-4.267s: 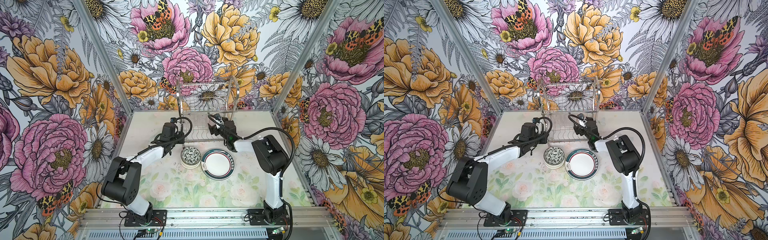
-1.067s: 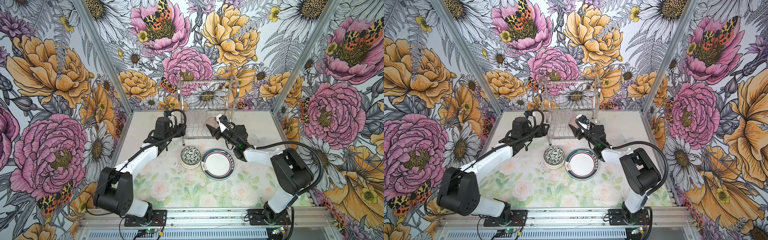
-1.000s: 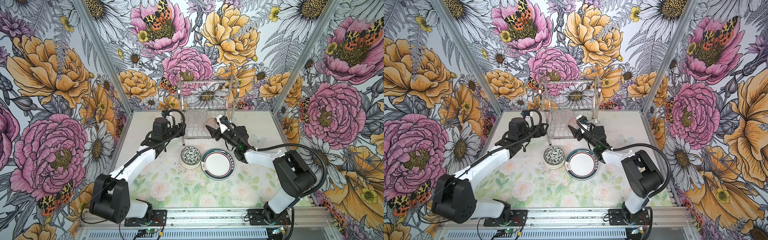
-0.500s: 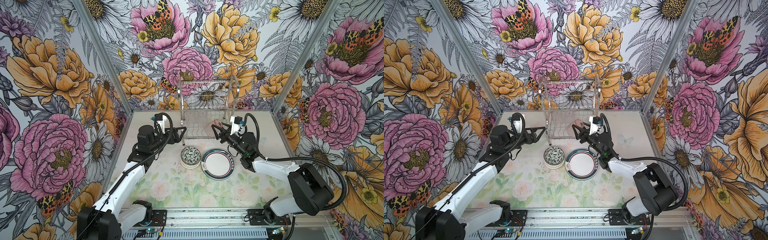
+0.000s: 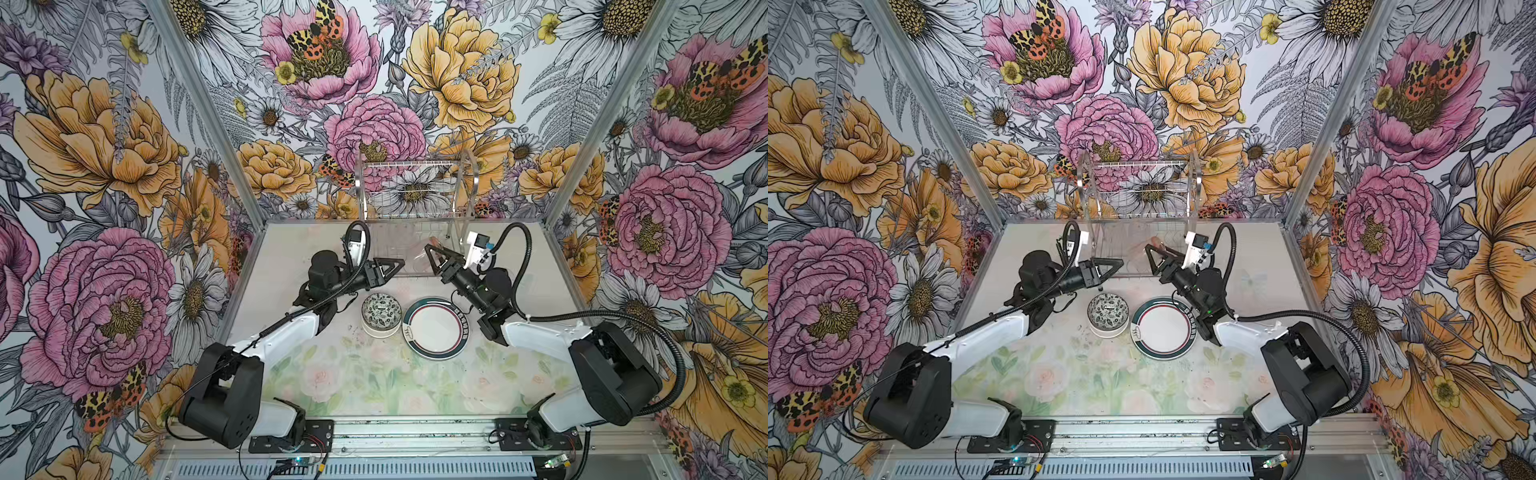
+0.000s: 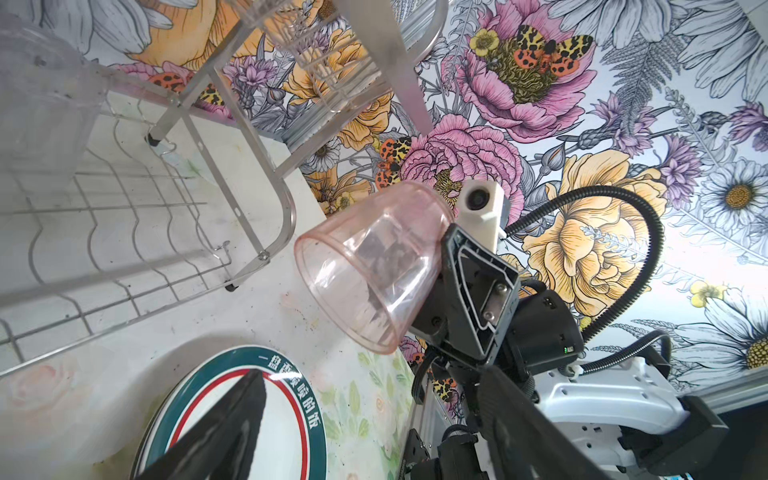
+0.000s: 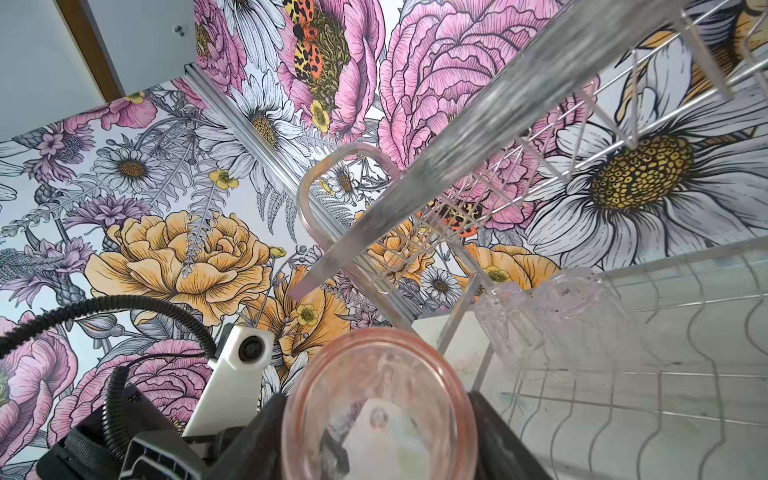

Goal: Unload the mixed dishes from the dish rack
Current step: 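Close the left gripper on the pink cup beside the right gripper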

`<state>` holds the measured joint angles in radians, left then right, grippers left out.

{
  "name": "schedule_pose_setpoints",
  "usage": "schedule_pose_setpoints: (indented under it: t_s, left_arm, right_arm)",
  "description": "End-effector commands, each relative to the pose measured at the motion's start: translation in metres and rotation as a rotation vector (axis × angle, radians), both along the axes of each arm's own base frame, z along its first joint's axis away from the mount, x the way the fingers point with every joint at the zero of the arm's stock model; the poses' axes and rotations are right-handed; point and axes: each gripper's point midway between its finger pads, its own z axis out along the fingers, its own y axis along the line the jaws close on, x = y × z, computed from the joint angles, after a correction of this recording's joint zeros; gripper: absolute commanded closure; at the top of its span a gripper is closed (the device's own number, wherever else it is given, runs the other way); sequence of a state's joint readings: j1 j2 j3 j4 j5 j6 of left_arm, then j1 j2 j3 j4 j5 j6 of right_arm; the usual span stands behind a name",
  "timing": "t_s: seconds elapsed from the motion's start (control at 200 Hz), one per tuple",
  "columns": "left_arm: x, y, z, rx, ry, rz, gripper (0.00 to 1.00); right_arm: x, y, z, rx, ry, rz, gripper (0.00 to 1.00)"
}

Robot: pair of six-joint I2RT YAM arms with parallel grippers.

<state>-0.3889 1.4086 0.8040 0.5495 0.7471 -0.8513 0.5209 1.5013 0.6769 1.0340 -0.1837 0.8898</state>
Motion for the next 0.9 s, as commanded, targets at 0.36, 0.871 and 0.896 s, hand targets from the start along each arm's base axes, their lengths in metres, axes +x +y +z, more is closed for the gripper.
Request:
schedule_pose_setpoints:
  t_s: [0.36,0.871,0.896]
  left_arm:
    - [0.005,-0.039,0.03,-0.073,-0.093,-0.174,0.32]
    - [-0.001,-0.049,0.034,-0.104,-0.096,-0.217,0.59]
    - [-0.002,-0.049,0.035,-0.109,-0.096,-0.218,0.61]
  right_arm:
    - [-0.001,0.003,0.02,0.112,-0.037,0.007,1.0]
    - [0.005,0.008,0.016,0.166,-0.021,0.015,1.0]
    - [0.005,0.008,0.015,0.168,-0.018,0.017,1.0]
